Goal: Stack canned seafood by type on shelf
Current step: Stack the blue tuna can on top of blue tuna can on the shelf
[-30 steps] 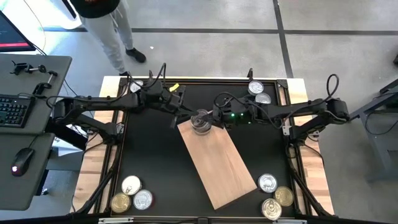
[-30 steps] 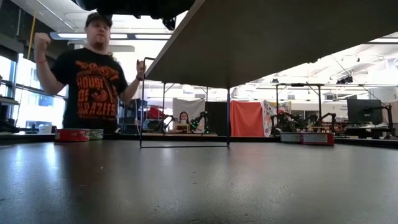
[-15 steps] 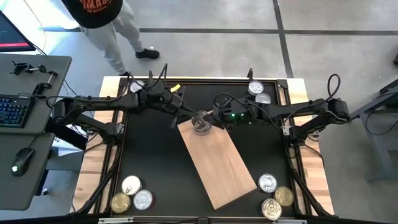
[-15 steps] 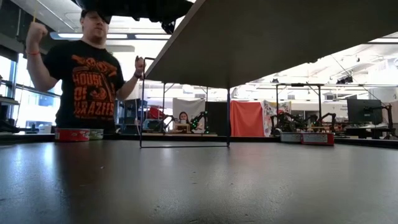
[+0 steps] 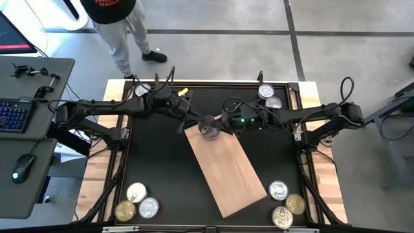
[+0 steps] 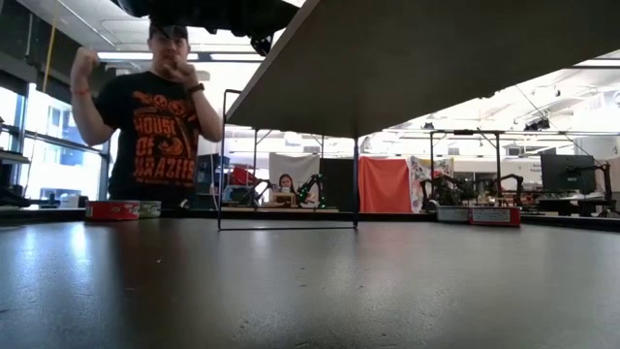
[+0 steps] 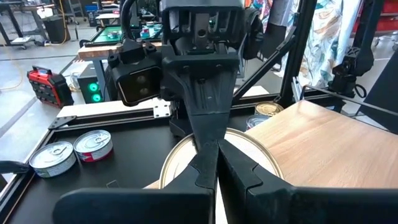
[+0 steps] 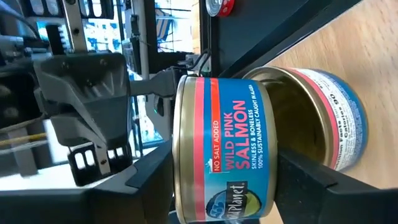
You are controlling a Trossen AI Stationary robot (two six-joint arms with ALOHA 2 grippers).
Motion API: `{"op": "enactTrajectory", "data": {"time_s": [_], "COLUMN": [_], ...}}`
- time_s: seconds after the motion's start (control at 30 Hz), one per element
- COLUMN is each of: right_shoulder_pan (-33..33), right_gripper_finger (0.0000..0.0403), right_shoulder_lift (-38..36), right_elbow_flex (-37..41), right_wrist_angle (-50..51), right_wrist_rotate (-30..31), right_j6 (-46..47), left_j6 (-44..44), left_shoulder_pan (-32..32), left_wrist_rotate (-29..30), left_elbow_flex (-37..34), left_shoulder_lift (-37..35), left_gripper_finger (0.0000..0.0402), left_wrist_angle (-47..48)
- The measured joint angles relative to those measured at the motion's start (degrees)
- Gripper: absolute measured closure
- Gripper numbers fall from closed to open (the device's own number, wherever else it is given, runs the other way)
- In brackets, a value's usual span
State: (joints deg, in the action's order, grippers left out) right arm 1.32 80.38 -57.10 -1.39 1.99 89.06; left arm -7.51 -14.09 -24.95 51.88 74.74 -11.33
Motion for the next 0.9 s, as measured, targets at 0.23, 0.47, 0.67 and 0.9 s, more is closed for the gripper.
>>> {"op": "enactTrajectory", "data": {"time_s": [0.23,0.47,0.67,0.9], "right_shoulder_pan": [-0.15,-0.31,-0.31,-0.09], "right_gripper_finger": [0.0183,0.0154,0.0105,0.0070], "right_shoulder_lift": [0.00,0.00,0.02,0.02], "right_elbow_flex": [0.00,0.00,0.00,-0.17], "right_wrist_angle": [0.12,1.62,1.62,0.25], "right_wrist_rotate": [-0.49,-0.40,-0.08,-1.96], "right_j6": [-2.38,-1.88,-1.51,-1.96], "left_j6": [0.46,1.98,2.40,2.96], "left_shoulder_pan": [0.00,-0.01,-0.02,0.00], "left_wrist_rotate": [0.00,0.00,0.02,0.00], "left_elbow_flex": [0.00,-0.02,-0.02,-0.02], "left_shoulder_lift": [0.00,0.00,0.00,0.00], "left_gripper_finger": [0.0401,0.0402,0.0401,0.0401], "left_wrist_angle": [-0.02,-0.02,-0.04,-0.11]}}
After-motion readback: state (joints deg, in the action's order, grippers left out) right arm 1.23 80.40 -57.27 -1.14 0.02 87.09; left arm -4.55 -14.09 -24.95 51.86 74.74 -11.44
